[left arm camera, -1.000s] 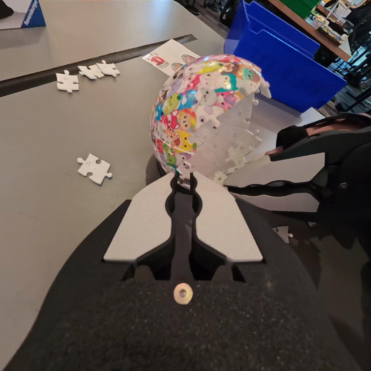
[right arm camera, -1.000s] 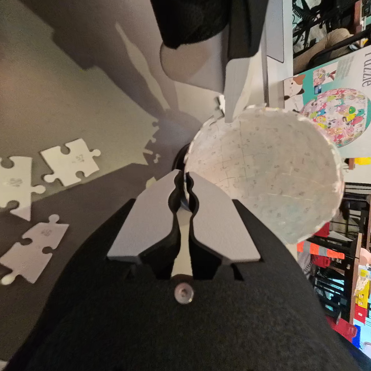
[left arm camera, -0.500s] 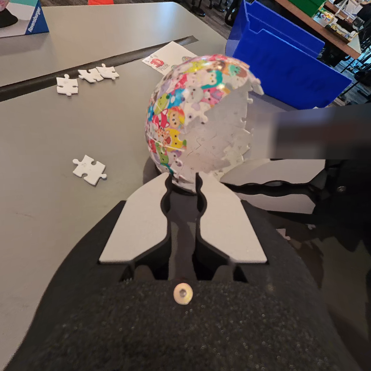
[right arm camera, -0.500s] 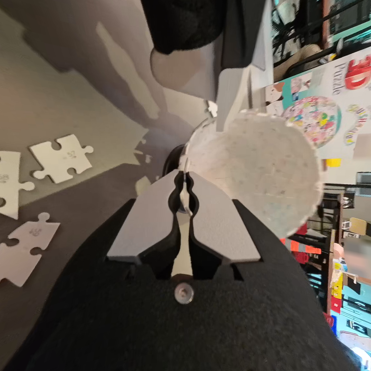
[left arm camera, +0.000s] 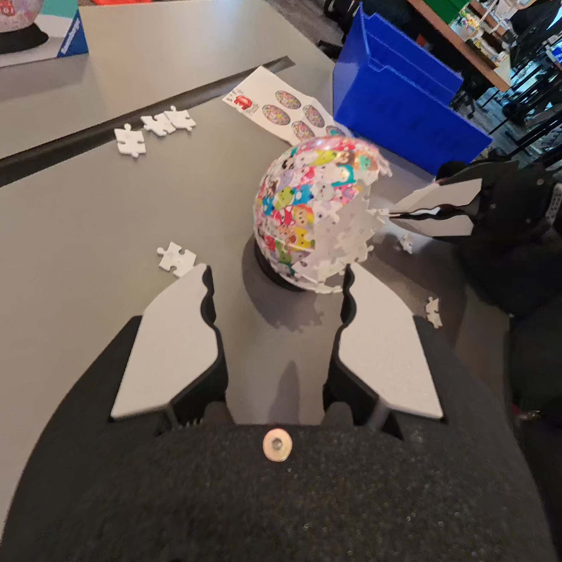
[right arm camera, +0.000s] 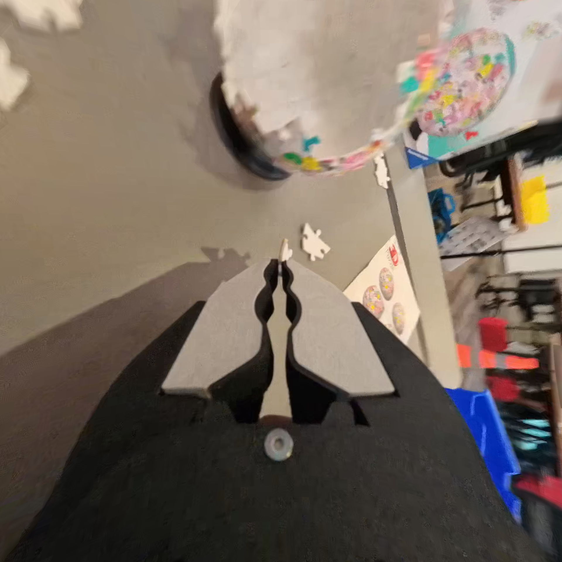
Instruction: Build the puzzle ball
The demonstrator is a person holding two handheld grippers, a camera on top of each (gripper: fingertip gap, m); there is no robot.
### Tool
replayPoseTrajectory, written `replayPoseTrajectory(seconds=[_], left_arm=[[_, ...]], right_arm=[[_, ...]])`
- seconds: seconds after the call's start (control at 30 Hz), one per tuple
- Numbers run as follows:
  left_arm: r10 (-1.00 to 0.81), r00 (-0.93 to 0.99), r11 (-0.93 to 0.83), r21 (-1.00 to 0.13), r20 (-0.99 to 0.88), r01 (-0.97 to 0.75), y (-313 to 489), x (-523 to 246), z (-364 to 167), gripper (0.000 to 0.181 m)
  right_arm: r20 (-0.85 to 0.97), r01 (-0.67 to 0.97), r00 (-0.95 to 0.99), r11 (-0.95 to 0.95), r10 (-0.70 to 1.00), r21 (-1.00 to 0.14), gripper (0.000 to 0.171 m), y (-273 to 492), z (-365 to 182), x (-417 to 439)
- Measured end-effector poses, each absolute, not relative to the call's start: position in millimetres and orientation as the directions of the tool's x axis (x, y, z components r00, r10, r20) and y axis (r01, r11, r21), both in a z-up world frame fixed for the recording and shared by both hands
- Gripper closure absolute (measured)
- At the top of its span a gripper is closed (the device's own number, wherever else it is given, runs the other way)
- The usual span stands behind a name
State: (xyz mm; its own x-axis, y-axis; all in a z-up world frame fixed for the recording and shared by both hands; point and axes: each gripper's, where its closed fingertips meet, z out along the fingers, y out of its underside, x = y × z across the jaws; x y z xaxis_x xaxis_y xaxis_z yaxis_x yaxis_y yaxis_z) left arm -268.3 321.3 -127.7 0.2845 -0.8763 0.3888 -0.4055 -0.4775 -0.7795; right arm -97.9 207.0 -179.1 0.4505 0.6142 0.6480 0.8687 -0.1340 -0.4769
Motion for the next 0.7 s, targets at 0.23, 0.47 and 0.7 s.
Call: replayPoseTrajectory(seconds=[0.23, 0.47, 0.7], left_arm=[[-0.867, 0.303, -0.494, -0.765, 0.397, -0.412, 300.5, -270.7, -147.9, 0.101], [-0.804, 0.195, -0.595, -0.742, 0.562, -0.309, 292.8, -248.6, -122.9, 0.101], [-0.777, 0.156, -0.594, -0.628, 0.610, -0.504, 291.5, -230.4, -126.5, 0.088]], right_arm=[[0.674, 0.945, 0.233, 0.001, 0.701, -0.327, 0.168, 186.2, -213.8, -126.3], [0.523, 0.850, 0.433, -0.138, 0.734, -0.508, 0.122, 176.3, -198.3, -135.7], [-0.125, 0.481, 0.634, -0.516, 0.763, -0.709, 0.082, 213.6, -187.5, -147.5]])
